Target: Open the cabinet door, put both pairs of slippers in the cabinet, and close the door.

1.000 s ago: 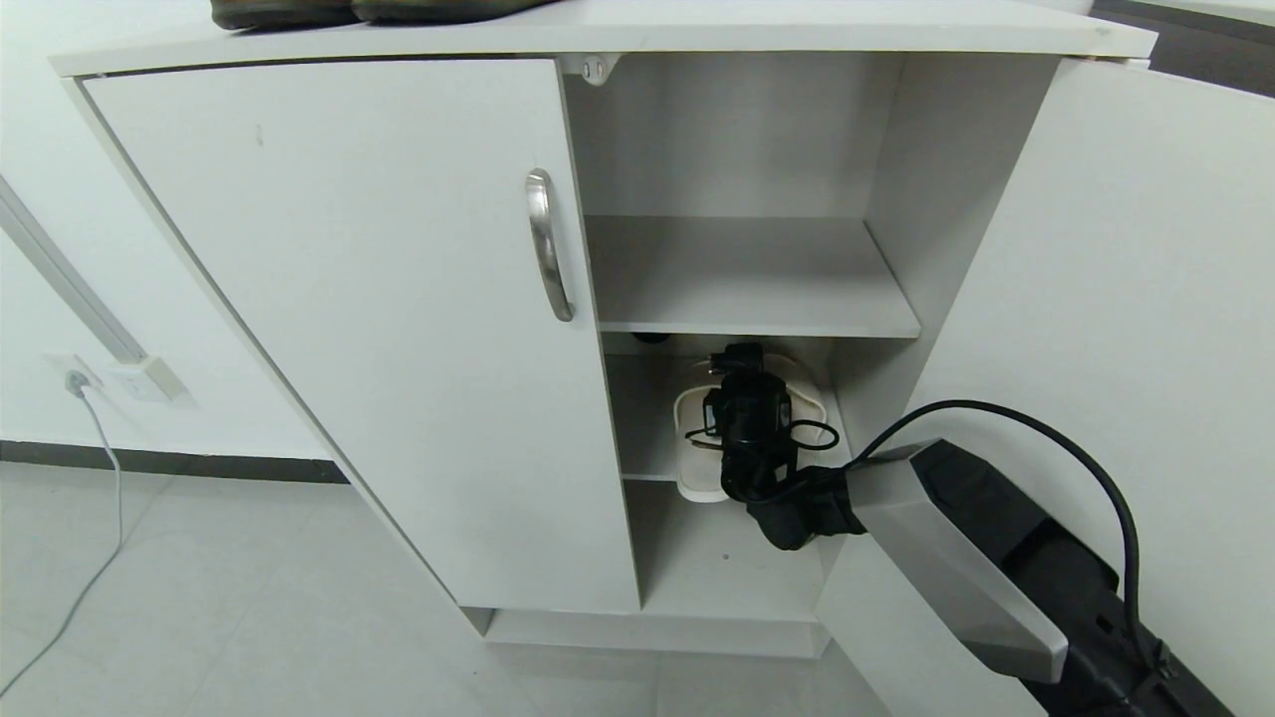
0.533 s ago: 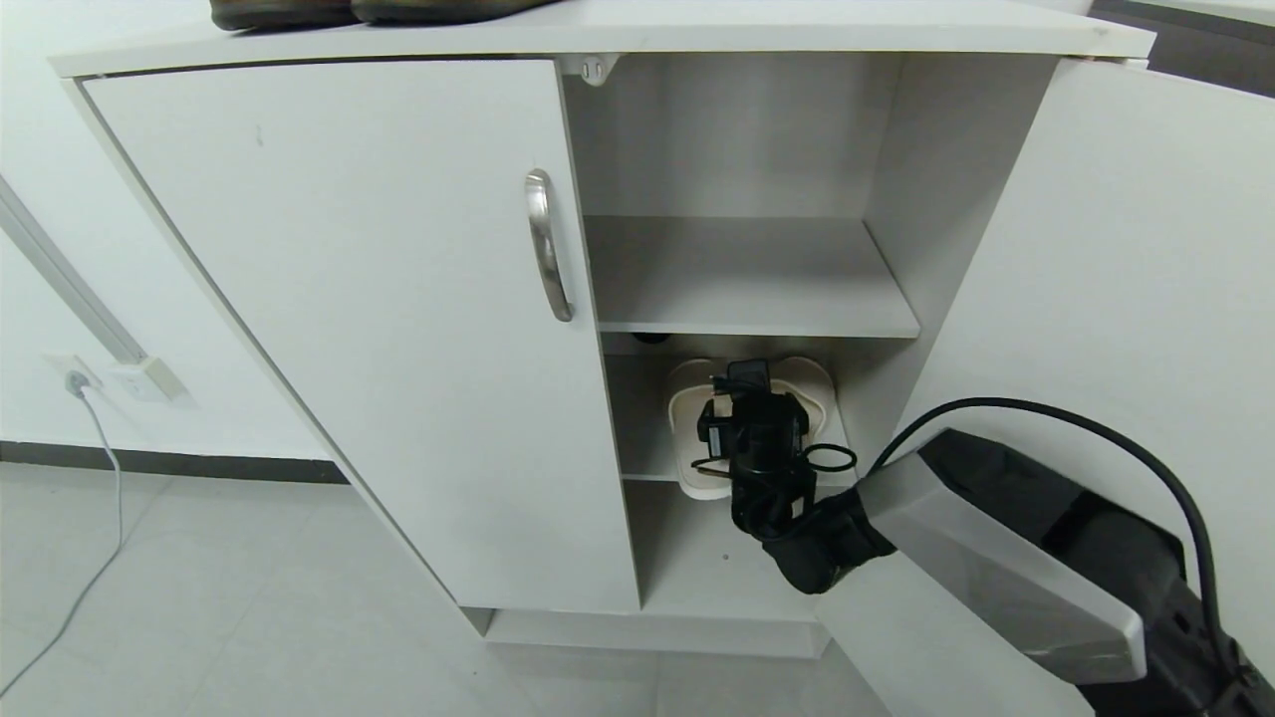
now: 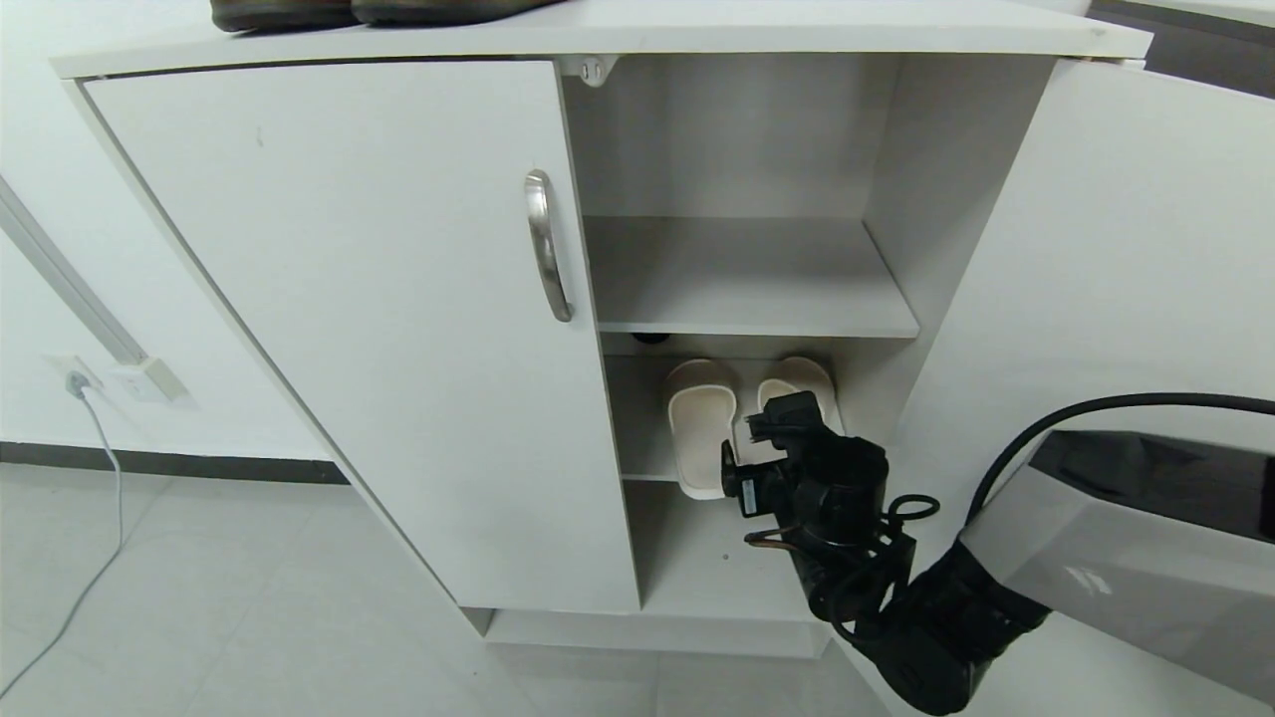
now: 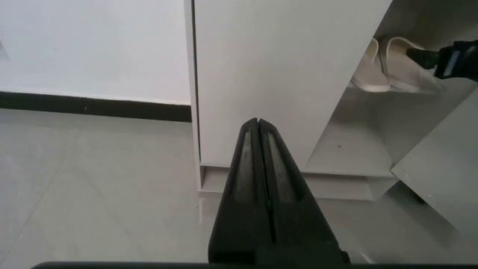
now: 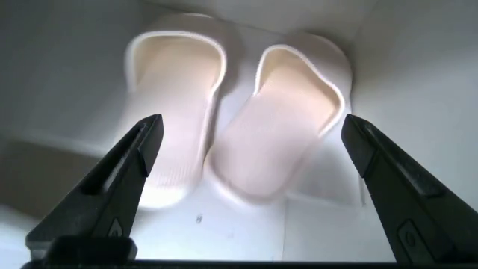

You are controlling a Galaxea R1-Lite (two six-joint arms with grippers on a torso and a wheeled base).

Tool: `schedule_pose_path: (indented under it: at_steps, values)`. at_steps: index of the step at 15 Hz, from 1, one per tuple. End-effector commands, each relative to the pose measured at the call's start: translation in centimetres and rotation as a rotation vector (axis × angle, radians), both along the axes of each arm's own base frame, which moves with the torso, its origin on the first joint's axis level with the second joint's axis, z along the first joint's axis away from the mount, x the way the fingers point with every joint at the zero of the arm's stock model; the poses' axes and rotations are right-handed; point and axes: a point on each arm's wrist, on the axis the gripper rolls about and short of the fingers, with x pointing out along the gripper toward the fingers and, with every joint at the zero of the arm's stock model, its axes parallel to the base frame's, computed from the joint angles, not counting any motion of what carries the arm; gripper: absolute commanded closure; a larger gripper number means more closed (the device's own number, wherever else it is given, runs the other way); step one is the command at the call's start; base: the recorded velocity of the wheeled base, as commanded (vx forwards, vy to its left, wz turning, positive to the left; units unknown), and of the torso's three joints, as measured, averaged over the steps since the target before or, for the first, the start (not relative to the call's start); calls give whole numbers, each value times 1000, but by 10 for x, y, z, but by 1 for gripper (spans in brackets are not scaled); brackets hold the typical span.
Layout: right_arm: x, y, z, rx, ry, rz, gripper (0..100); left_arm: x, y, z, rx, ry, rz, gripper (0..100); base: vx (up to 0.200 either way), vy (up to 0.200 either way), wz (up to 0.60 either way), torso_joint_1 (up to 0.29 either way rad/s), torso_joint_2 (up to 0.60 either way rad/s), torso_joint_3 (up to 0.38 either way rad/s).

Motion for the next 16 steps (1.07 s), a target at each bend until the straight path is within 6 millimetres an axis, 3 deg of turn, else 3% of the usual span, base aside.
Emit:
schedule_pose_path:
  at_steps: [1, 5, 13, 16]
  values:
    - [-15, -4, 16, 15, -15, 28, 0, 0, 0, 0, -2, 2, 0, 100, 0, 0, 0, 0, 0, 0]
    - [-25, 6, 14, 8, -7, 66, 0, 0, 0, 0, -2, 2, 0, 100, 0, 0, 0, 0, 0, 0]
    - [-31, 9, 9, -2, 5, 81, 0, 0, 0, 0, 2, 2, 0, 100, -200, 0, 0, 3, 3, 4]
    - [-31, 8, 9, -5, 7, 81, 0, 0, 0, 0, -2, 2, 0, 100, 0, 0, 0, 0, 0, 0]
